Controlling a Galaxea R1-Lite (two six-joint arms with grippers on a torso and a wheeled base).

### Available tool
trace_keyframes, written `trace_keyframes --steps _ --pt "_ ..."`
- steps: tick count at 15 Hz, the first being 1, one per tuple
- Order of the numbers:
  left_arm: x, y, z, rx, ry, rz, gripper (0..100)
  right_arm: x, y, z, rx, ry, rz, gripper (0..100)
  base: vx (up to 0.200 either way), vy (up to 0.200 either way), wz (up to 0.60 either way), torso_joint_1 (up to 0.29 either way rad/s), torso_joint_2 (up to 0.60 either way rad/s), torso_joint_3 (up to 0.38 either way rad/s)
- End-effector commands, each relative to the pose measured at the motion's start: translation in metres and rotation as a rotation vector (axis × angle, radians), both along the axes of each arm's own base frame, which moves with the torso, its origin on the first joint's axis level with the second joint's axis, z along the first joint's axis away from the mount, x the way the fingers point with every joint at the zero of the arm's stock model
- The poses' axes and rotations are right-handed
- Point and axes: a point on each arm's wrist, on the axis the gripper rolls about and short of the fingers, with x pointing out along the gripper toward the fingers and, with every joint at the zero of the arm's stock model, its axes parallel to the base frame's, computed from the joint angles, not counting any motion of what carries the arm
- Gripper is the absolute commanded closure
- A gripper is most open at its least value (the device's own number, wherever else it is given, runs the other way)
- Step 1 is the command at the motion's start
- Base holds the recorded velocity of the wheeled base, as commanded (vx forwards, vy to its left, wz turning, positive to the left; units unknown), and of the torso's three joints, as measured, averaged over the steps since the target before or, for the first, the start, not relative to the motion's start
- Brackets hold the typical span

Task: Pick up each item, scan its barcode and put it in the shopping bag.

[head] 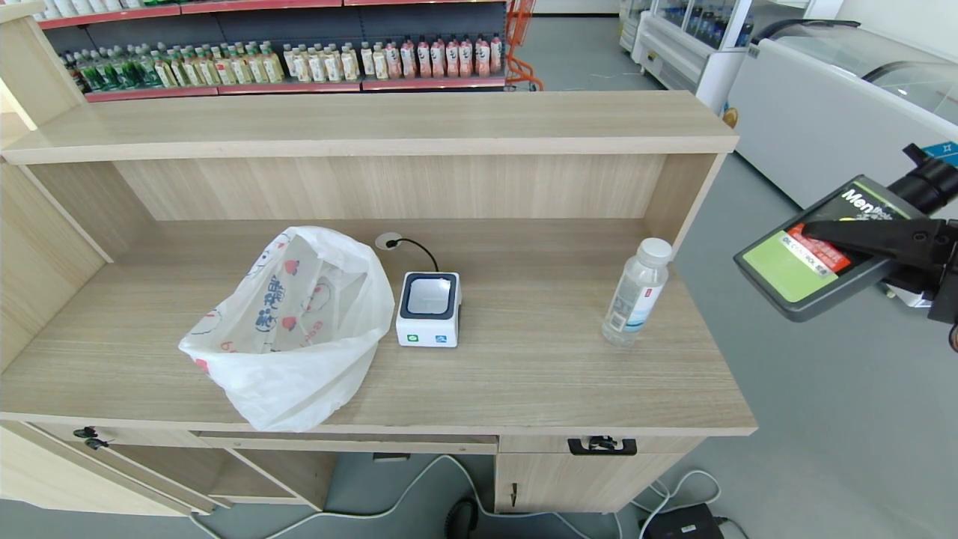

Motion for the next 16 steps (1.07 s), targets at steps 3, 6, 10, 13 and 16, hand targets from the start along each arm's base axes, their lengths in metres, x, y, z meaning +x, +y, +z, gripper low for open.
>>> trace_keyframes --steps 3,6,10,13,16 --pt "0.000 0.000 0.000 0.000 0.000 0.000 0 0.000 0.005 0.001 0.000 -0.006 0.027 100 0.000 0.000 0.00 0.000 0.00 0.000" --pt "0.000 0.000 0.000 0.000 0.000 0.000 0 0.000 0.008 0.001 0.002 -0.011 0.047 100 0.000 0.000 0.00 0.000 0.00 0.000" --pt "0.000 0.000 0.000 -0.002 -0.002 0.000 0 0.001 0.014 0.003 0.002 -0.027 0.078 100 0.000 0.200 0.00 0.000 0.00 0.005" --pt "0.000 0.000 0.000 -0.002 0.000 0.002 0 0.005 0.015 0.002 -0.001 -0.029 0.076 100 0.000 0.200 0.00 0.007 0.00 0.002" --pt "0.000 0.000 0.000 0.000 0.000 0.002 0 0.033 0.019 0.003 -0.015 -0.045 -0.021 100 0.000 0.200 0.00 0.004 0.00 0.001"
